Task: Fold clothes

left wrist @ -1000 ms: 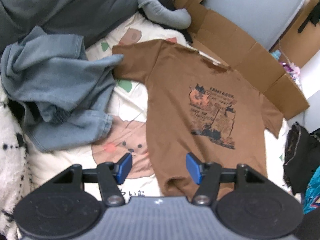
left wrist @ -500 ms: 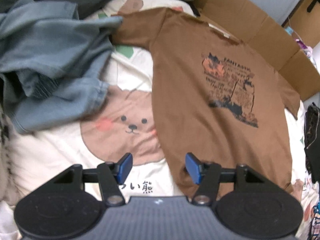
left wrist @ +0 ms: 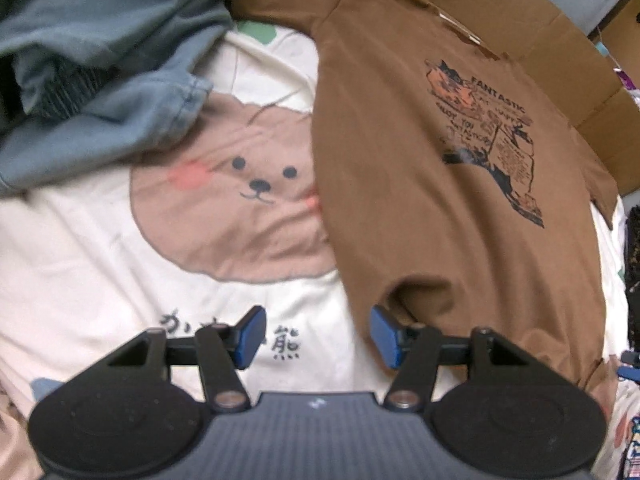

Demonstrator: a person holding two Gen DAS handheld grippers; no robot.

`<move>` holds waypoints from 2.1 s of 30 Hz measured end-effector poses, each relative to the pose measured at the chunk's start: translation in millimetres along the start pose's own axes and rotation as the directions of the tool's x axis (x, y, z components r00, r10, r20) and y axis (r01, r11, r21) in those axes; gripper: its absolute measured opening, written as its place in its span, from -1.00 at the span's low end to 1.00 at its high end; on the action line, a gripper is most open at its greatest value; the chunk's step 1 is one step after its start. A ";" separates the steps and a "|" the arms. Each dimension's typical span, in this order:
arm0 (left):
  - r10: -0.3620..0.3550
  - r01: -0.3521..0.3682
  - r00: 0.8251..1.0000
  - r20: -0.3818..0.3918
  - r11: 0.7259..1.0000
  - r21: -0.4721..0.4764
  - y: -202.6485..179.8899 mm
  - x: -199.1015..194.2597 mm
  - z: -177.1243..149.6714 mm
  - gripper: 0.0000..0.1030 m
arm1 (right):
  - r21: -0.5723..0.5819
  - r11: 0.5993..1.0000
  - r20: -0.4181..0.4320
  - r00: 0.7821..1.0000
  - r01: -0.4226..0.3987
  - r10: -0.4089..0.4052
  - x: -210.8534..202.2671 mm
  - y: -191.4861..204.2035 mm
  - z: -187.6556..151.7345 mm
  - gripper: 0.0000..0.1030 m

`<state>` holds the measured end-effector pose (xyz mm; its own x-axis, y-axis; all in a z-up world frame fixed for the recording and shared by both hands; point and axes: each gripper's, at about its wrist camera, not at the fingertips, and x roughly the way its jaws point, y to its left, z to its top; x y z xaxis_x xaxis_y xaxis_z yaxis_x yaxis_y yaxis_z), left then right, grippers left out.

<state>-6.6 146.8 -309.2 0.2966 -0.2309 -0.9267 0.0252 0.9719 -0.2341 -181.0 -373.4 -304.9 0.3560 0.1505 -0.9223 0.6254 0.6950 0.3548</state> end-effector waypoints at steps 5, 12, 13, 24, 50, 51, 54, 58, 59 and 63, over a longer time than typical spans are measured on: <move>-0.046 0.047 0.999 -0.028 0.999 0.019 -6.3 13.1 -10.0 0.16 | -0.002 1.000 -0.017 1.000 0.022 -0.022 17.4 2.4 8.5 0.14; -0.105 0.105 0.992 -0.074 0.994 0.007 -15.4 32.2 -20.3 0.16 | 0.019 0.998 -0.052 0.997 0.057 -0.056 38.0 2.9 17.6 0.16; -0.114 0.114 0.991 -0.076 0.993 -0.005 -16.1 34.8 -21.0 0.16 | 0.033 0.998 -0.057 0.997 0.061 -0.059 40.2 2.1 17.7 0.16; -0.137 0.135 0.985 -0.101 0.991 -0.019 -28.7 52.3 -21.4 0.15 | 0.119 0.991 -0.129 0.991 0.064 -0.049 48.3 -7.2 7.8 0.14; -0.165 0.167 0.980 -0.114 0.986 0.001 -34.0 48.7 -23.6 -0.14 | 0.232 0.972 -0.125 0.992 0.032 -0.002 8.0 -42.7 -34.4 0.10; -0.163 0.165 0.980 -0.115 0.986 0.003 -34.9 49.3 -23.5 -0.14 | 0.232 0.972 -0.125 0.992 0.034 -0.005 11.1 -42.0 -34.4 0.10; -0.156 0.159 0.981 -0.118 0.987 0.012 -37.6 51.0 -23.1 -0.24 | 0.224 0.974 -0.140 0.990 0.031 0.001 23.2 -37.7 -37.1 0.10; -0.135 0.140 0.984 -0.120 0.990 0.035 -41.0 49.8 -22.3 -0.85 | 0.189 0.982 -0.154 0.988 0.012 0.018 36.8 -25.6 -41.6 -0.27; -0.133 0.138 0.984 -0.115 0.990 0.039 -40.5 47.4 -21.4 -0.89 | 0.174 0.985 -0.155 0.988 0.017 0.010 37.8 -23.4 -42.8 -0.59; -0.124 0.129 0.989 -0.080 0.990 0.057 -37.9 29.5 -17.7 -0.90 | 0.143 0.990 -0.131 0.991 0.008 0.011 25.9 -20.8 -41.5 -0.85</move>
<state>-15.8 102.3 -332.8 0.2140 -0.3527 -0.9109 0.1180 0.9350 -0.3344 -213.6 -354.8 -342.6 0.2688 0.2493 -0.9304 0.7209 0.5885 0.3660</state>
